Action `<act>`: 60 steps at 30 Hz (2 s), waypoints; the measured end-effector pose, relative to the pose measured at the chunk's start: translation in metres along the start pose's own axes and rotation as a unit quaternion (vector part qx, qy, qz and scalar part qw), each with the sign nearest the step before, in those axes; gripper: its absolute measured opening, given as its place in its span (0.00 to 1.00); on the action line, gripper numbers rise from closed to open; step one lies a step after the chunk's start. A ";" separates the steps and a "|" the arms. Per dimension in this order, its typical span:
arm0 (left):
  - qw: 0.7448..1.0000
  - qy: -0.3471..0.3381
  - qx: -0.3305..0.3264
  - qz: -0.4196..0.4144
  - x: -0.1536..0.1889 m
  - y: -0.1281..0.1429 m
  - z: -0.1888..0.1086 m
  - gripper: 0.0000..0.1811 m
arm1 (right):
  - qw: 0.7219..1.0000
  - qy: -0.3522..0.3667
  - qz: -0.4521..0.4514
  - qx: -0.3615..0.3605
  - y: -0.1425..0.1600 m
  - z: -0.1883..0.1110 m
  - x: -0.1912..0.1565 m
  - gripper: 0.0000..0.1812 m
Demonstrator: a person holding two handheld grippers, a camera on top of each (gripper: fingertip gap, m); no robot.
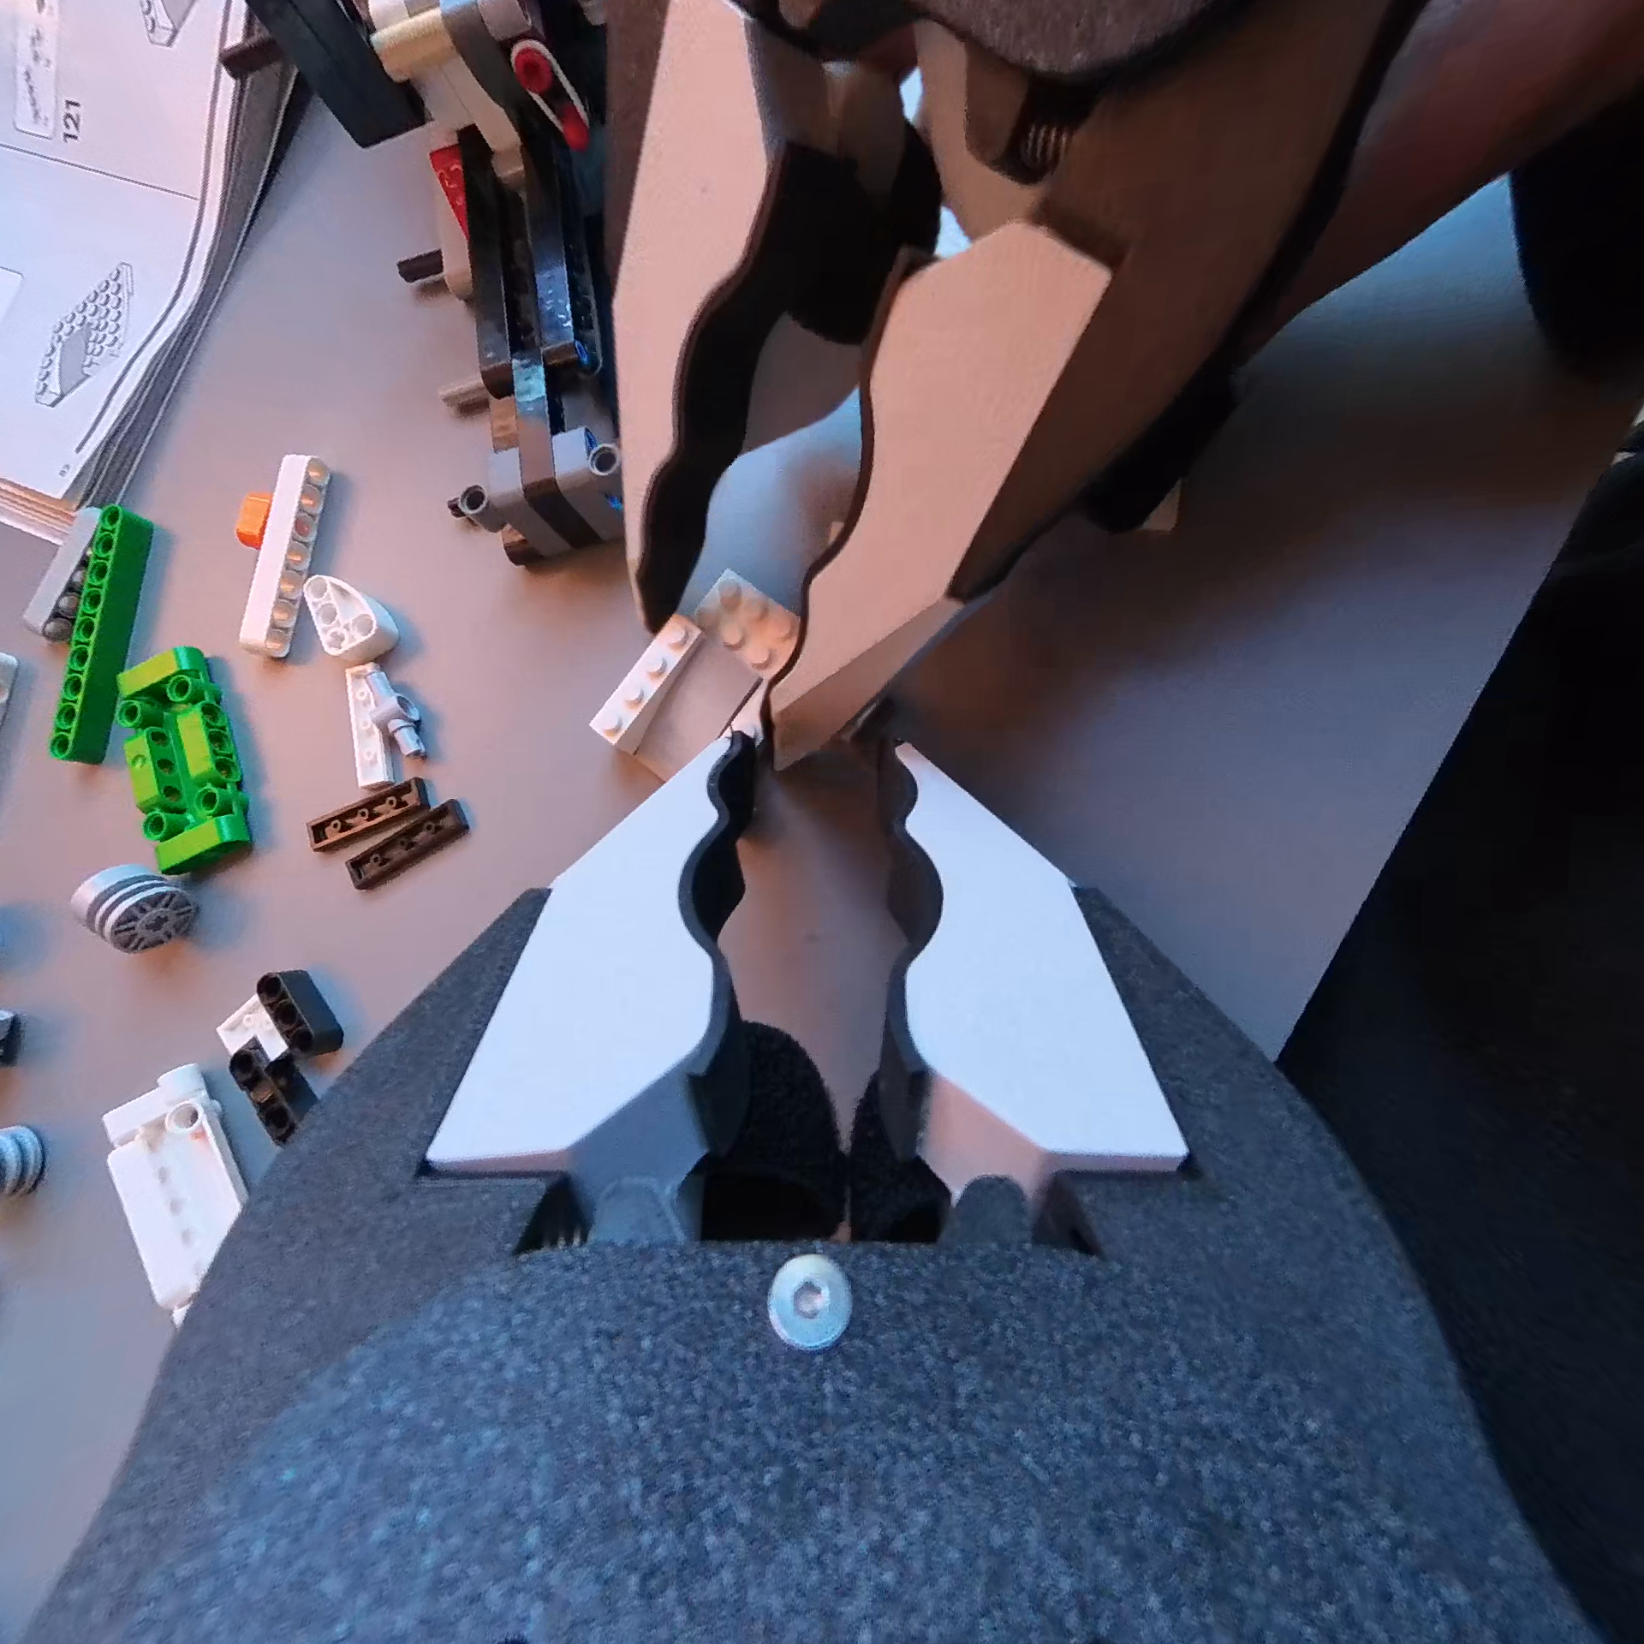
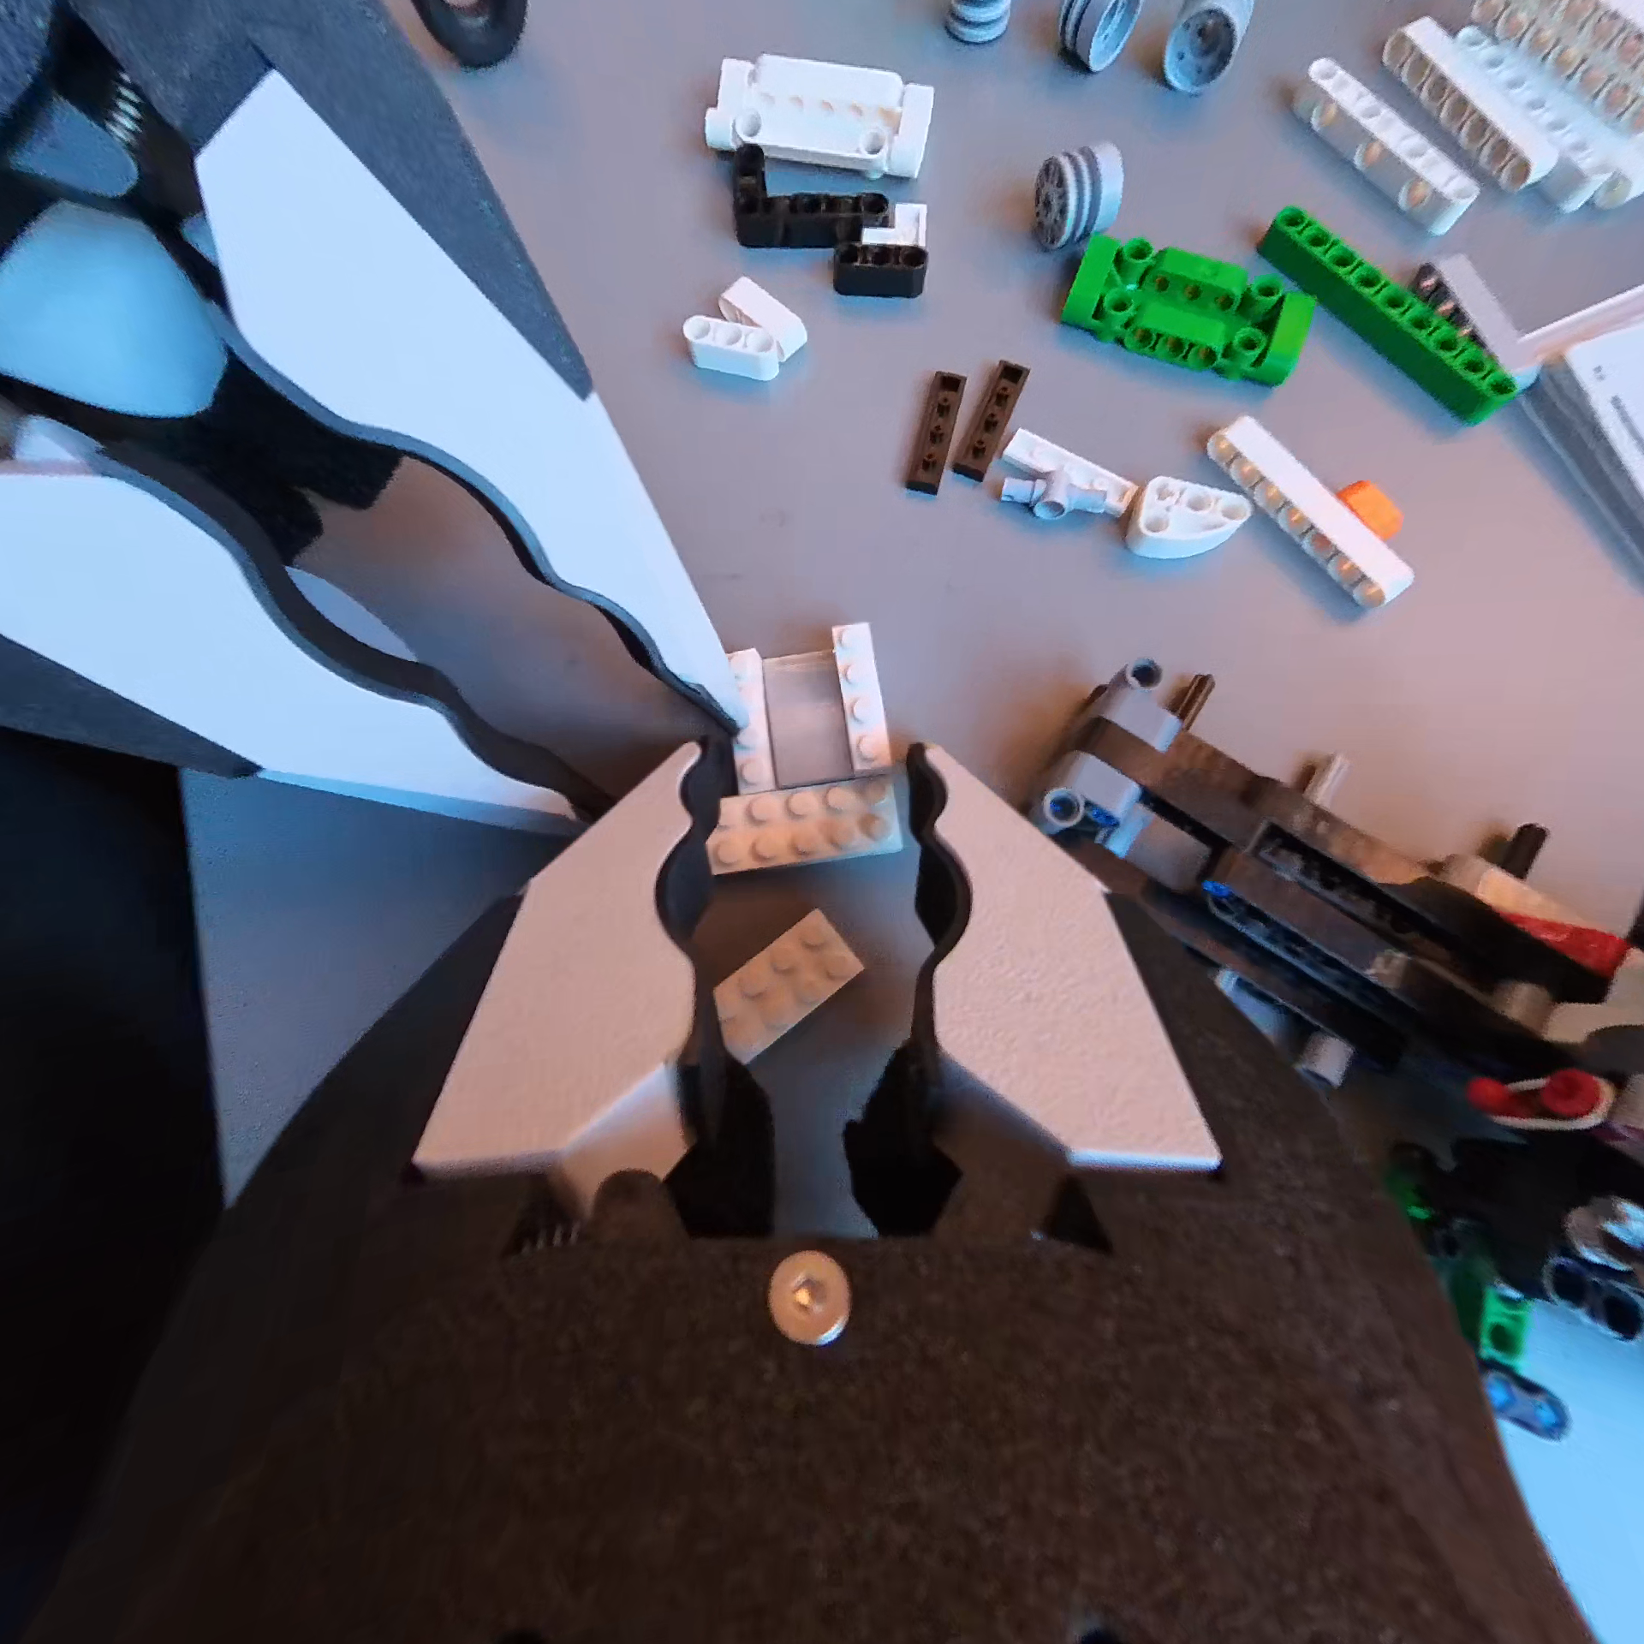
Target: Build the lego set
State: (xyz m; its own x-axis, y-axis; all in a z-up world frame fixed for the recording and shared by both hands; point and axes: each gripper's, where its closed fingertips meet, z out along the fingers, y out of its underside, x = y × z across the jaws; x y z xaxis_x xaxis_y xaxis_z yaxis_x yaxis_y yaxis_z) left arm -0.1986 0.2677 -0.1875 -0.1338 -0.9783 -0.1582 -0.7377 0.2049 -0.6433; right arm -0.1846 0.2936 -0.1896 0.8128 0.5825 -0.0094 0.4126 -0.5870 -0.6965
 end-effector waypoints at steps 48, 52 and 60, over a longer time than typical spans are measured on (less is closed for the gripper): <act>0.829 0.205 0.251 -0.456 -0.007 -0.046 -0.034 0.02 | 0.959 -0.009 0.201 0.199 -0.051 -0.039 0.010 0.17; 0.832 0.203 0.239 -0.458 -0.006 -0.041 -0.033 0.01 | 0.960 -0.014 0.201 0.195 -0.047 -0.042 0.011 0.17; 0.892 0.140 0.151 -0.403 -0.017 0.014 -0.044 0.01 | 0.980 -0.041 0.129 0.145 -0.040 -0.044 0.017 0.17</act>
State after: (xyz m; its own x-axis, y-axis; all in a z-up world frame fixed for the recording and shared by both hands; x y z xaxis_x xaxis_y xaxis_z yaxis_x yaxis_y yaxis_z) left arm -0.2352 0.2856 -0.1609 0.1681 -0.7725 0.6123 -0.4629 -0.6103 -0.6429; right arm -0.1689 0.3024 -0.1310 0.8336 0.4859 -0.2626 0.0531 -0.5438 -0.8375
